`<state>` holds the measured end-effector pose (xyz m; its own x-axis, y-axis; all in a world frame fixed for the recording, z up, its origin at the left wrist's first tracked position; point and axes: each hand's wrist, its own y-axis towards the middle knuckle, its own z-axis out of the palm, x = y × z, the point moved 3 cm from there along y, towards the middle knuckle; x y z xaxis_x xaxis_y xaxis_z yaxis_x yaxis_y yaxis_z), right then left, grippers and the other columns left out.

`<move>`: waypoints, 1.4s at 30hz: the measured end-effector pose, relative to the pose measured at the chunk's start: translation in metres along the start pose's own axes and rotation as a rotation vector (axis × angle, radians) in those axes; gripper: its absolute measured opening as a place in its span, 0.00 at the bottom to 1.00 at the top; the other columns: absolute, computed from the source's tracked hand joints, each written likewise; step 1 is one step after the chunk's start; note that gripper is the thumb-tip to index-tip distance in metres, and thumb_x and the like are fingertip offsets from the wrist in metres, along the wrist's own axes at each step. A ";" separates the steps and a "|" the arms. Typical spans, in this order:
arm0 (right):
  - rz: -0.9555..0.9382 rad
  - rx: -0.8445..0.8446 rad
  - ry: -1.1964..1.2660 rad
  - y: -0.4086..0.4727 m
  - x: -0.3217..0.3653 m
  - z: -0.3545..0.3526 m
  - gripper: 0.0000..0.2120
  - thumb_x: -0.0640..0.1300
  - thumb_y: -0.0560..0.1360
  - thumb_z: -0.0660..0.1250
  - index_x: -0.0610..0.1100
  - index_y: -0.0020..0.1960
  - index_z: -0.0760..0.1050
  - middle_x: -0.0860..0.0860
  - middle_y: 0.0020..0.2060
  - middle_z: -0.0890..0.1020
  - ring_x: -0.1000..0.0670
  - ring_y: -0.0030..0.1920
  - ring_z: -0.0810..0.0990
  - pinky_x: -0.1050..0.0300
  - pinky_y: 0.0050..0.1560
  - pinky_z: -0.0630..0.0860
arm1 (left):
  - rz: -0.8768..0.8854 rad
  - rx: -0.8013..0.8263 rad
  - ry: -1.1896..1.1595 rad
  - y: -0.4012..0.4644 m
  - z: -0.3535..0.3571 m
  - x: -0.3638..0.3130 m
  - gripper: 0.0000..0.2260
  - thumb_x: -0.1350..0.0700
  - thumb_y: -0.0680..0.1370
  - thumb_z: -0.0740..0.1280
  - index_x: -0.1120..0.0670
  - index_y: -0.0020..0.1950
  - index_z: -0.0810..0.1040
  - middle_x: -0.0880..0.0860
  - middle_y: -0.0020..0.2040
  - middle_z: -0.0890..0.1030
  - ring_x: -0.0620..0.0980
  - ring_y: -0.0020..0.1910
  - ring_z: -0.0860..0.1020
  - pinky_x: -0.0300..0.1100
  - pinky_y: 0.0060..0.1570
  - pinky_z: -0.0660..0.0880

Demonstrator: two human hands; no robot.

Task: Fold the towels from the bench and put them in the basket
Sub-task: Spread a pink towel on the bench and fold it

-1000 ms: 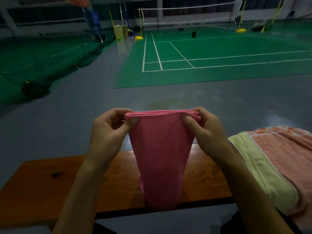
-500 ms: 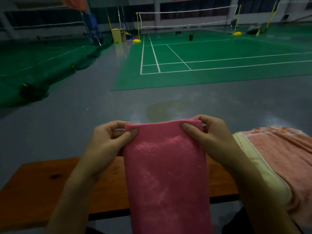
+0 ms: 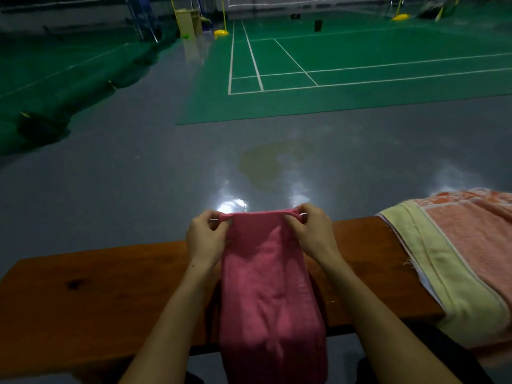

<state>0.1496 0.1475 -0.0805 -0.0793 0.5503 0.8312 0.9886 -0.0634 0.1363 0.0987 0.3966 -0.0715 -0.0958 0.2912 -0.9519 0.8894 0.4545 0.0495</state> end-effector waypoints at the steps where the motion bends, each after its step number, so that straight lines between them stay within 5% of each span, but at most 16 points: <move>1: 0.013 0.004 -0.001 0.003 -0.004 0.005 0.08 0.49 0.77 0.75 0.44 0.50 0.83 0.48 0.44 0.86 0.46 0.45 0.85 0.46 0.48 0.82 | 0.003 -0.003 0.024 0.003 0.004 0.005 0.04 0.53 0.77 0.76 0.51 0.44 0.83 0.51 0.39 0.87 0.52 0.39 0.86 0.57 0.42 0.85; 3: 0.034 0.022 0.016 0.007 -0.011 0.014 0.07 0.47 0.78 0.74 0.43 0.52 0.83 0.47 0.45 0.86 0.45 0.47 0.85 0.46 0.50 0.81 | 0.012 -0.005 0.078 0.010 0.010 0.018 0.05 0.48 0.76 0.73 0.48 0.44 0.82 0.49 0.41 0.87 0.52 0.42 0.86 0.58 0.45 0.84; 7: 0.059 0.020 0.049 0.010 -0.014 0.021 0.09 0.44 0.79 0.71 0.42 0.58 0.83 0.47 0.50 0.86 0.47 0.52 0.85 0.49 0.54 0.81 | 0.068 -0.003 0.182 0.016 0.017 0.024 0.04 0.58 0.81 0.70 0.49 0.50 0.81 0.52 0.49 0.86 0.55 0.51 0.85 0.55 0.55 0.81; 10: 0.090 0.015 0.160 0.004 -0.011 0.016 0.18 0.43 0.81 0.70 0.43 0.69 0.76 0.48 0.60 0.84 0.49 0.60 0.82 0.49 0.63 0.80 | 0.132 -0.020 0.130 0.007 0.012 0.009 0.10 0.59 0.83 0.68 0.53 0.64 0.81 0.50 0.59 0.85 0.47 0.59 0.83 0.51 0.64 0.79; 12: 0.076 0.022 0.177 -0.002 -0.005 0.007 0.18 0.41 0.81 0.69 0.44 0.71 0.75 0.50 0.64 0.81 0.50 0.62 0.81 0.49 0.65 0.79 | 0.181 -0.008 0.156 -0.004 0.005 -0.003 0.10 0.58 0.83 0.68 0.50 0.63 0.83 0.44 0.58 0.85 0.41 0.59 0.83 0.45 0.61 0.80; 14: 0.059 0.042 0.173 -0.010 -0.004 -0.002 0.17 0.40 0.81 0.69 0.45 0.69 0.77 0.52 0.62 0.82 0.52 0.60 0.82 0.50 0.63 0.80 | 0.216 0.039 0.190 -0.019 -0.003 -0.009 0.08 0.57 0.83 0.68 0.47 0.57 0.85 0.39 0.52 0.86 0.38 0.53 0.83 0.42 0.55 0.80; 19: 0.021 0.205 0.171 -0.044 -0.004 -0.017 0.07 0.44 0.79 0.71 0.48 0.57 0.82 0.55 0.50 0.86 0.52 0.51 0.86 0.45 0.50 0.86 | 0.237 0.235 0.207 -0.054 -0.026 -0.013 0.06 0.63 0.82 0.69 0.54 0.49 0.84 0.47 0.41 0.87 0.45 0.39 0.86 0.49 0.45 0.84; 22: -0.070 0.254 -0.089 -0.081 0.003 -0.028 0.03 0.46 0.79 0.72 0.48 0.52 0.81 0.56 0.45 0.84 0.53 0.46 0.84 0.51 0.45 0.83 | 0.311 0.354 0.322 -0.079 -0.036 -0.012 0.06 0.61 0.82 0.70 0.52 0.47 0.83 0.44 0.39 0.86 0.44 0.35 0.85 0.48 0.40 0.83; 27: 0.074 0.454 -0.701 -0.131 -0.007 -0.040 0.23 0.68 0.73 0.68 0.47 0.43 0.75 0.54 0.38 0.81 0.50 0.38 0.78 0.56 0.33 0.68 | 0.394 0.450 0.713 -0.115 -0.026 0.012 0.13 0.40 0.75 0.65 0.46 0.51 0.82 0.42 0.44 0.87 0.43 0.44 0.84 0.46 0.46 0.81; 35: 0.186 0.495 -0.563 -0.129 -0.030 -0.050 0.19 0.65 0.72 0.71 0.48 0.40 0.79 0.55 0.37 0.84 0.53 0.41 0.84 0.52 0.44 0.80 | 0.475 0.412 0.907 -0.134 -0.020 0.024 0.10 0.43 0.79 0.67 0.45 0.56 0.79 0.43 0.53 0.82 0.49 0.53 0.81 0.47 0.47 0.77; 38: 0.055 0.339 -0.656 -0.138 -0.025 -0.053 0.15 0.62 0.78 0.67 0.51 0.50 0.77 0.56 0.45 0.83 0.51 0.46 0.81 0.52 0.42 0.76 | 0.608 0.336 0.963 -0.148 -0.011 0.027 0.12 0.42 0.80 0.64 0.44 0.59 0.78 0.44 0.59 0.80 0.49 0.56 0.79 0.46 0.47 0.80; 40: -0.197 0.127 -0.707 -0.146 -0.016 -0.038 0.12 0.54 0.79 0.66 0.49 0.58 0.75 0.51 0.53 0.80 0.45 0.54 0.79 0.50 0.46 0.78 | 0.683 0.308 0.972 -0.154 -0.002 0.036 0.17 0.43 0.80 0.63 0.48 0.66 0.78 0.51 0.68 0.79 0.54 0.65 0.79 0.48 0.61 0.80; 42: -0.426 0.154 -0.638 -0.157 -0.011 -0.009 0.20 0.47 0.76 0.64 0.44 0.67 0.76 0.44 0.63 0.79 0.39 0.65 0.77 0.43 0.61 0.79 | 0.686 0.300 1.065 -0.154 0.008 0.051 0.26 0.43 0.81 0.60 0.54 0.75 0.75 0.60 0.76 0.73 0.62 0.75 0.72 0.55 0.75 0.68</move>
<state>-0.0062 0.1438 -0.1056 -0.4130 0.8765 0.2473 0.8999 0.3509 0.2591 -0.0392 0.3346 -0.1300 0.2325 0.9715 -0.0465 0.9497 -0.2164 0.2264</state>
